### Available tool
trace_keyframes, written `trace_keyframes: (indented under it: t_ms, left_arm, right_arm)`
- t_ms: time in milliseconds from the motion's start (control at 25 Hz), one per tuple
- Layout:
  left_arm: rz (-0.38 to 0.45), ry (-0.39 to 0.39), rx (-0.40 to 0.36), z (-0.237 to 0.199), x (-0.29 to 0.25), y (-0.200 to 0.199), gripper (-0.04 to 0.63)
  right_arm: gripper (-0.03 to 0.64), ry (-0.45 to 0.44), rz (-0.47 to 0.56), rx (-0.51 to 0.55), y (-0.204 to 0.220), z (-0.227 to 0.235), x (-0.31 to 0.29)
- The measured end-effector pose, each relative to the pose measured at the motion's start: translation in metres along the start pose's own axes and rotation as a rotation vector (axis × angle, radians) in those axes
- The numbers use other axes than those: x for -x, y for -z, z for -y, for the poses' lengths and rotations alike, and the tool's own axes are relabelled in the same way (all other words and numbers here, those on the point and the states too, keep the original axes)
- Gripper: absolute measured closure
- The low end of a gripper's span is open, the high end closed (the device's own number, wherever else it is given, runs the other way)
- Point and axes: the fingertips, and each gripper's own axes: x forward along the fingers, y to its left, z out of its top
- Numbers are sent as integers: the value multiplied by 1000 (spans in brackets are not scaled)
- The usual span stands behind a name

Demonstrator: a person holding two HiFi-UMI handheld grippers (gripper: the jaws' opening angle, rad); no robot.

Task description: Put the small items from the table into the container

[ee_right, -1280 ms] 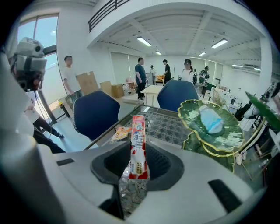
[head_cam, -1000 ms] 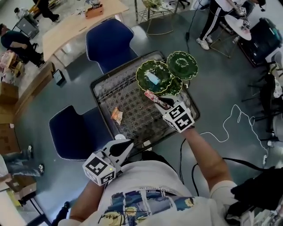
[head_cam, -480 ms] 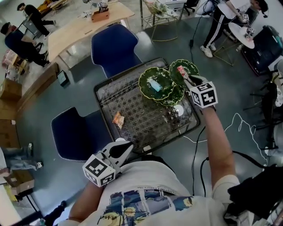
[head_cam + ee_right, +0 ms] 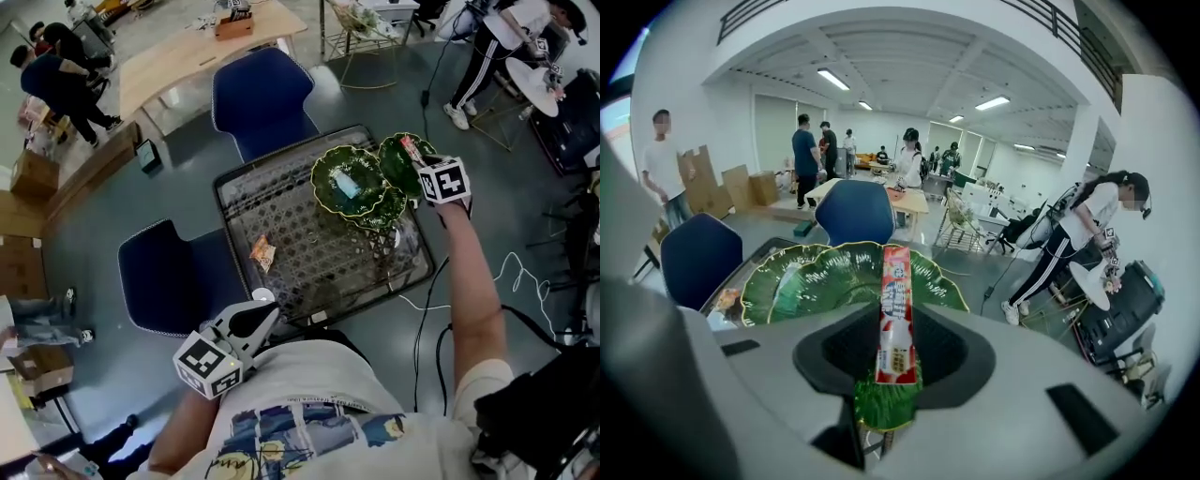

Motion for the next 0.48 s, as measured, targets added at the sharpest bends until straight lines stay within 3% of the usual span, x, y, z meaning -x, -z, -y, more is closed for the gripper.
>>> trace_keyframes:
  t_ms: [480]
  left_arm:
    - [9, 5, 13, -5, 13, 7, 588]
  right_arm:
    - [502, 25, 20, 59, -6, -9, 11]
